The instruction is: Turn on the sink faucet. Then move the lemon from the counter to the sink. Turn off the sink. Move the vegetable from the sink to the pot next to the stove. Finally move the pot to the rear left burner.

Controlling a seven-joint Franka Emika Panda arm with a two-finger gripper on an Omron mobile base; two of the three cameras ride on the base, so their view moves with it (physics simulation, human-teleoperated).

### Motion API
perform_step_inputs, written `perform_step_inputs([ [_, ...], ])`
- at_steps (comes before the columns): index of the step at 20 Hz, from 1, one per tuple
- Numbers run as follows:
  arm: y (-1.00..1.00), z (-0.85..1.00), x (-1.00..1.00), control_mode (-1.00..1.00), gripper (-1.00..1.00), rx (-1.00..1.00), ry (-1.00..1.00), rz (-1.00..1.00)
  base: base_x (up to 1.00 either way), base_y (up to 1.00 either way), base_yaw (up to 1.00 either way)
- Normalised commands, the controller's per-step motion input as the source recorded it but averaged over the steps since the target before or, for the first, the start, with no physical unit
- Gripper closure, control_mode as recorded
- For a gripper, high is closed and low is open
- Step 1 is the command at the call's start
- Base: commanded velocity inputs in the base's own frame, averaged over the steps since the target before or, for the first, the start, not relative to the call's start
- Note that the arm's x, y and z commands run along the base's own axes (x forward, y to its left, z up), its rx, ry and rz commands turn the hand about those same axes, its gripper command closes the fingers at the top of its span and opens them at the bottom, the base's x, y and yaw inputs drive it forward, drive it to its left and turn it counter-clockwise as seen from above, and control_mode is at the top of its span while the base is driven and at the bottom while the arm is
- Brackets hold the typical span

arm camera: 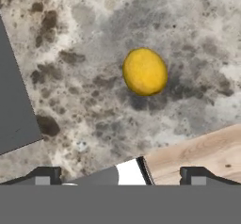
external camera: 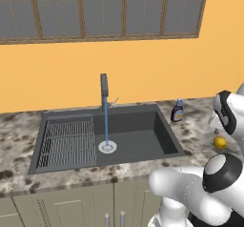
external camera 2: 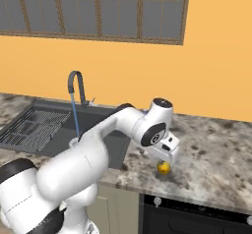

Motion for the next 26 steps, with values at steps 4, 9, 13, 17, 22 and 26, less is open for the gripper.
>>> perform_step_inputs([
  [4,-0.31,-0.27,0.29,-1.0,-1.0,0.0,0.05,0.1,0.0,0.0,0.0],
  [9,-0.23,-0.4,0.29,-1.0,-1.0,0.0,0.0,0.12,0.0,0.0,0.0],
  [13,-0.11,-0.3,0.41,-1.0,-1.0,0.0,0.0,0.14,0.0,0.0,0.0],
  [17,-0.17,-0.29,0.34,-1.0,-1.0,0.0,0.0,0.16,0.0,0.0,0.0],
  [22,-0.23,-0.31,0.17,-1.0,-1.0,0.0,0.0,0.15,0.0,0.0,0.0],
  [26,-0.12,-0.27,0.04,-1.0,-1.0,0.0,0.01,0.11,0.0,0.0,0.0],
])
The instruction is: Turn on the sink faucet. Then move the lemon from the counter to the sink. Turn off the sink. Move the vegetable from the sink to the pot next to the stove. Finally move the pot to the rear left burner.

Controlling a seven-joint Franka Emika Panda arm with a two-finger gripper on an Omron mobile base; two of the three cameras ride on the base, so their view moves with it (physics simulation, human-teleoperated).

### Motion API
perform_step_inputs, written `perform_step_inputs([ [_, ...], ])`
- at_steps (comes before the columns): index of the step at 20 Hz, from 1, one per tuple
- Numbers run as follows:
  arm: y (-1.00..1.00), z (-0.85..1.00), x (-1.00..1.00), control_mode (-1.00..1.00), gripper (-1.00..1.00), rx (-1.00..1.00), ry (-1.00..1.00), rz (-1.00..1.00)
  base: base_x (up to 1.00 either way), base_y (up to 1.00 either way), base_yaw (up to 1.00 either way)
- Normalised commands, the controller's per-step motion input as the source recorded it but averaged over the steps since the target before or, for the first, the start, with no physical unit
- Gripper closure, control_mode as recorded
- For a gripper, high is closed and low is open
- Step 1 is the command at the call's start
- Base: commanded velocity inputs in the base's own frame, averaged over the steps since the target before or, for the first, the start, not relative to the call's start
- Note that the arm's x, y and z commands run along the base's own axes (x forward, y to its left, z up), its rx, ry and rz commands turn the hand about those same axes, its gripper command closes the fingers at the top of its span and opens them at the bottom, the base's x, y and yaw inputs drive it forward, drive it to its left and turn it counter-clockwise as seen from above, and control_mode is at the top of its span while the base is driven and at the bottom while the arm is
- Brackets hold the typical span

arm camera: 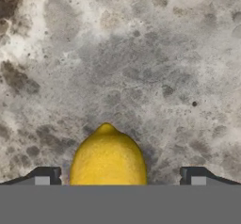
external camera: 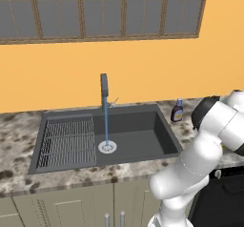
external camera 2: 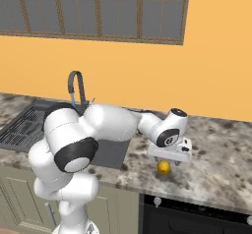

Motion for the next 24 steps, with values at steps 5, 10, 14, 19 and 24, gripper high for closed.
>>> perform_step_inputs([
  [5,-0.02,-0.22,0.02,-1.0,-1.0,0.0,0.02,0.07,0.0,0.0,0.0],
  [10,0.0,-0.16,0.01,-1.0,-1.0,0.0,0.02,0.04,0.0,0.0,0.0],
  [14,0.0,-0.11,0.0,-1.0,-1.0,0.0,0.01,0.02,0.0,0.0,0.0],
  [19,0.1,-0.11,-0.13,-1.0,-1.0,0.0,0.0,0.0,0.0,0.0,0.0],
  [24,0.21,-0.09,-0.23,-1.0,-1.0,0.0,0.0,0.0,0.0,0.0,0.0],
])
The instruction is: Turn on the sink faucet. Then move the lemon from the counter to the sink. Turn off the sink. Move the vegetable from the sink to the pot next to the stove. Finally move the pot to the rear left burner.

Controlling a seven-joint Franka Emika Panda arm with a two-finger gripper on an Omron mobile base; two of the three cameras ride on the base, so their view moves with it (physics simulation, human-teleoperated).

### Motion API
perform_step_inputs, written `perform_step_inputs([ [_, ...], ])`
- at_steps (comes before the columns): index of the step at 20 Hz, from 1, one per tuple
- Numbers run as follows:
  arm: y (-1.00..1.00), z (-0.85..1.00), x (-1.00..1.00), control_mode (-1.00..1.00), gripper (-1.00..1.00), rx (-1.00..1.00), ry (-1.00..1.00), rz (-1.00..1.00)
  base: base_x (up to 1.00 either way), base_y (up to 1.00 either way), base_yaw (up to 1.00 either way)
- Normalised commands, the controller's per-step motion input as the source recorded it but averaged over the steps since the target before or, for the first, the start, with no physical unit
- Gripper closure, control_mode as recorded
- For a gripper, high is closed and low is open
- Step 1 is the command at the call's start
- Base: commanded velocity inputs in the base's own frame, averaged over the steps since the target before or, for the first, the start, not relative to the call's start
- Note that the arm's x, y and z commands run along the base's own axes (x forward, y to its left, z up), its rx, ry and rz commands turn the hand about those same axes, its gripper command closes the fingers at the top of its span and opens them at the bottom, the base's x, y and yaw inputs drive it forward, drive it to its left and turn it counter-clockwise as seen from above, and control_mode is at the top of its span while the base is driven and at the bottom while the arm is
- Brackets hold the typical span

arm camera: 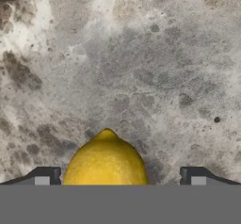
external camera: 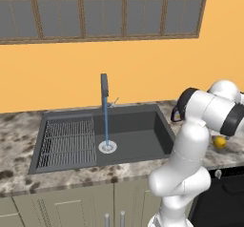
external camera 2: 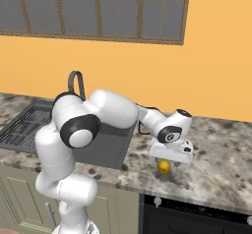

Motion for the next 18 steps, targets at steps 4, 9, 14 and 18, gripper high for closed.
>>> perform_step_inputs([
  [4,0.15,-0.02,-0.22,-1.0,-1.0,0.0,0.0,0.0,0.0,0.0,0.0],
  [9,0.07,-0.03,-0.25,-1.0,-1.0,0.0,0.0,0.01,0.0,0.0,0.0],
  [14,0.03,-0.02,-0.15,-1.0,-1.0,0.0,-0.02,0.06,0.0,0.0,0.0],
  [18,0.18,-0.04,0.04,-1.0,-1.0,0.0,-0.02,0.12,0.0,0.0,0.0],
])
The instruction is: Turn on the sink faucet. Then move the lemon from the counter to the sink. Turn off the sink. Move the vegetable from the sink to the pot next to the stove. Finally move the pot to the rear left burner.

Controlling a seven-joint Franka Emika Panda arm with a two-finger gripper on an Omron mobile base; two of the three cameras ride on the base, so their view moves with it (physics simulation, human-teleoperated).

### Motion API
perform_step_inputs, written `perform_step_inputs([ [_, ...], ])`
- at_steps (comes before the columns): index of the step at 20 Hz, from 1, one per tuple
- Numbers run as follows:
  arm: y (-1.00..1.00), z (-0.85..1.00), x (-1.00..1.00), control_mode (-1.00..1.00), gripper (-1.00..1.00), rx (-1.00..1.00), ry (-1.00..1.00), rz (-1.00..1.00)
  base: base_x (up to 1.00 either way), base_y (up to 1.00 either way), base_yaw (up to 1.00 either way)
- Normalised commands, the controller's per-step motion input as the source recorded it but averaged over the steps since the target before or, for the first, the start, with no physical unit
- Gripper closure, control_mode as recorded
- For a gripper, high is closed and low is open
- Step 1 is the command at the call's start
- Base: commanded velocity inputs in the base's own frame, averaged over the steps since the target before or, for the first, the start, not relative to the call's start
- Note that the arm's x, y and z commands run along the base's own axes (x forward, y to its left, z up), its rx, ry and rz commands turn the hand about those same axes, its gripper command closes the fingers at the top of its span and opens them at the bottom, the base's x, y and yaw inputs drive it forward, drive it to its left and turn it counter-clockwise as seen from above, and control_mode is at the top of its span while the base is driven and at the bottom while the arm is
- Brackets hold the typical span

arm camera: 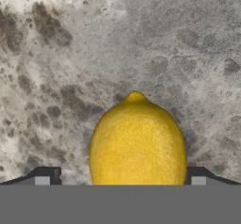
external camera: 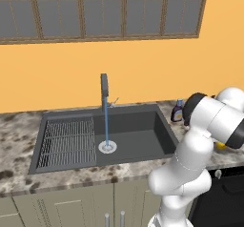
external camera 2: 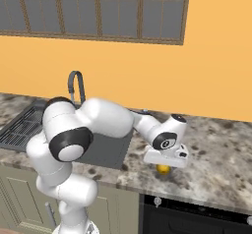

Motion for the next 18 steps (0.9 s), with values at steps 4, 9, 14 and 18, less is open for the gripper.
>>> perform_step_inputs([
  [4,0.16,-0.05,0.03,-1.0,-1.0,0.0,-0.02,0.12,0.0,0.0,0.0],
  [9,0.12,-0.14,0.0,-1.0,1.0,0.0,0.0,0.1,0.0,0.0,0.0],
  [14,0.13,-0.01,0.0,-1.0,1.0,0.0,-0.07,0.07,0.0,0.0,0.0],
  [18,0.66,0.55,0.0,-1.0,1.0,-0.02,-0.1,0.02,0.0,0.0,0.0],
])
